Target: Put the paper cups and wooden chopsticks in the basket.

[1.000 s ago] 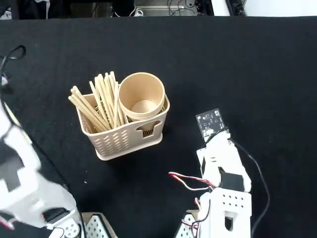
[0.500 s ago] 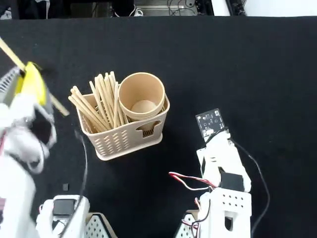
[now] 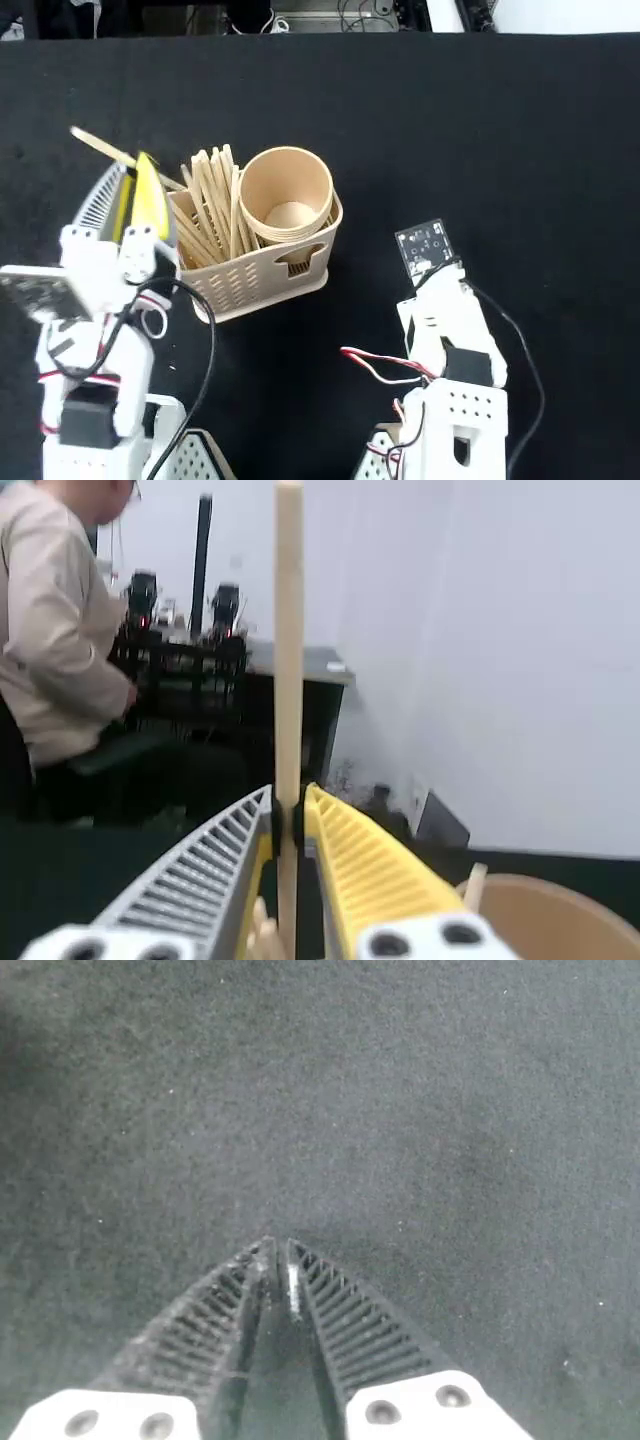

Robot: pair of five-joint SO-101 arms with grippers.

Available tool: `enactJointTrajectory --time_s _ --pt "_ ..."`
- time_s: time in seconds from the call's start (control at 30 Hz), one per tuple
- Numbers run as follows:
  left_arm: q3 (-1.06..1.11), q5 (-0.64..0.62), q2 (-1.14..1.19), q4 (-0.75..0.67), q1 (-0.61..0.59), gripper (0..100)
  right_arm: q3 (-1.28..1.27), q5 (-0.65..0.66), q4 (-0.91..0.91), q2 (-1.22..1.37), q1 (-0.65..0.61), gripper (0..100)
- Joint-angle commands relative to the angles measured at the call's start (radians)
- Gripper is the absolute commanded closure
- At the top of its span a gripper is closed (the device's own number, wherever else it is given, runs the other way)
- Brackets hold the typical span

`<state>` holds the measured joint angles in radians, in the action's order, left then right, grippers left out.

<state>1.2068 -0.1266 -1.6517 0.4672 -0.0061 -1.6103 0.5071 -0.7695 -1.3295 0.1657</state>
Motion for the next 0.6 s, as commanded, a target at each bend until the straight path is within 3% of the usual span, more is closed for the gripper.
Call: enactJointTrajectory --time_s 0.0,0.1,0.3,0.4,0.57 --pt "0.12 0.0 -0.087 -0.032 0.012 97 0.008 0.006 0.008 -0.015 0.006 98.5" --pt "0.179 0.014 -0.157 -0.014 0.01 97 0.008 0.006 0.008 -0.015 0.008 98.5" --pt "0.211 0.1 -0.169 0.164 0.012 94 0.025 0.006 -0.057 -0.062 0.009 98.6" --pt "0.18 0.097 -0.169 0.236 0.012 87 0.008 0.006 -0.132 -0.18 0.008 98.6" --pt "0.174 0.097 -0.169 0.272 0.012 86 -0.051 0.006 -0.325 -0.526 0.005 98.6"
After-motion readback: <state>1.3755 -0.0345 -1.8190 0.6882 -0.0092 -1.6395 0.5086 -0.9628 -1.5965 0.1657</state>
